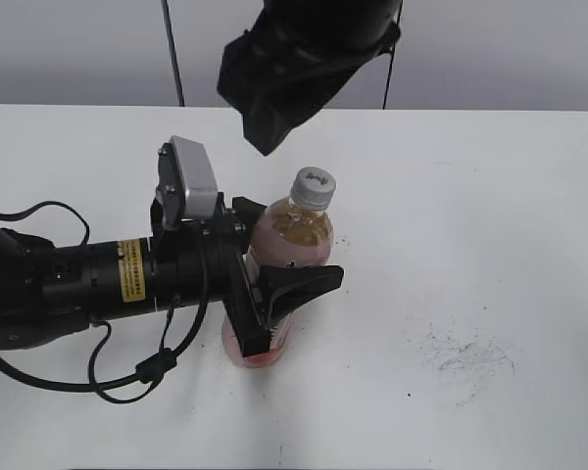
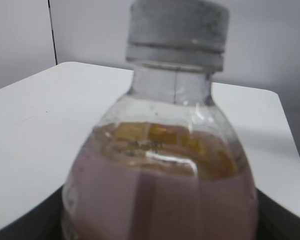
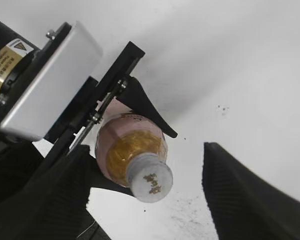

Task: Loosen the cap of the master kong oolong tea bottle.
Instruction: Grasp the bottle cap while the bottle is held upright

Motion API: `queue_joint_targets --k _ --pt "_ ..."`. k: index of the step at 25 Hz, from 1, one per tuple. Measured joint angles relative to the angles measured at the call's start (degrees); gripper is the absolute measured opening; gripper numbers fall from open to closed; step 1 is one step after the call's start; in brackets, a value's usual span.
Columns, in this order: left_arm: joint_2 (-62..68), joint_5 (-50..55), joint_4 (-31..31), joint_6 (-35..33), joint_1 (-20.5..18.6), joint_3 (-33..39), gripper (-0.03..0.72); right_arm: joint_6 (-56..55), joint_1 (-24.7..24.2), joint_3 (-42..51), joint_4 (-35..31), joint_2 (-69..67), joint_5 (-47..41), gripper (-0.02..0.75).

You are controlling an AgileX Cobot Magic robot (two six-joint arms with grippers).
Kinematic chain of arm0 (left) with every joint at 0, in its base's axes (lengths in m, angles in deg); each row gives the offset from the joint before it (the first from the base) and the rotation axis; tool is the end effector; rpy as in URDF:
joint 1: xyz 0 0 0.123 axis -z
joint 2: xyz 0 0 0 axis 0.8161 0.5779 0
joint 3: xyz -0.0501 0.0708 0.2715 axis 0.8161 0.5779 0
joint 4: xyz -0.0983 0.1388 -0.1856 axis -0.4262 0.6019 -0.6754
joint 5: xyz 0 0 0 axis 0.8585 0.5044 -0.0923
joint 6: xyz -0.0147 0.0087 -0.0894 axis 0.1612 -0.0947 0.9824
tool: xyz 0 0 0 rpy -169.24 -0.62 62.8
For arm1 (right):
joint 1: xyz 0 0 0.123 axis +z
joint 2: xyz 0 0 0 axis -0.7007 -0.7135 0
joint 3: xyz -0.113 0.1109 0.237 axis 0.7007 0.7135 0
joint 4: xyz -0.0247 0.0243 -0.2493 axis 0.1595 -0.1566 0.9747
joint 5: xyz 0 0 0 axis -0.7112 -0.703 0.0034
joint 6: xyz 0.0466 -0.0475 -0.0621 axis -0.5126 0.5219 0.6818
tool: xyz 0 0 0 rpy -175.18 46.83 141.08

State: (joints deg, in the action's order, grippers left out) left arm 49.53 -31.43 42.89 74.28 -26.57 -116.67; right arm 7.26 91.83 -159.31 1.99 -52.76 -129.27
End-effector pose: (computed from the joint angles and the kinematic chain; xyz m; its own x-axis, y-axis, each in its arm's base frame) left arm 0.2492 -0.2072 0.1244 -0.0700 0.1165 -0.9907 0.9617 0.2718 -0.0360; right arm 0.2581 0.2777 0.3473 -0.4537 -0.7967 -0.3993 -0.8419 0.5301 -0.1011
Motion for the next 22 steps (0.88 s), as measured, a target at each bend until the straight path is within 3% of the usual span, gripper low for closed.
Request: queue_joint_targets --k 10,22 --pt "0.0 0.0 -0.7 0.0 0.0 0.1 0.445 -9.3 -7.1 3.0 2.8 1.5 -0.5 0.497" --pt "0.0 0.5 -5.2 0.4 0.0 0.1 0.445 -9.4 -7.6 6.5 2.7 2.2 -0.7 0.487"
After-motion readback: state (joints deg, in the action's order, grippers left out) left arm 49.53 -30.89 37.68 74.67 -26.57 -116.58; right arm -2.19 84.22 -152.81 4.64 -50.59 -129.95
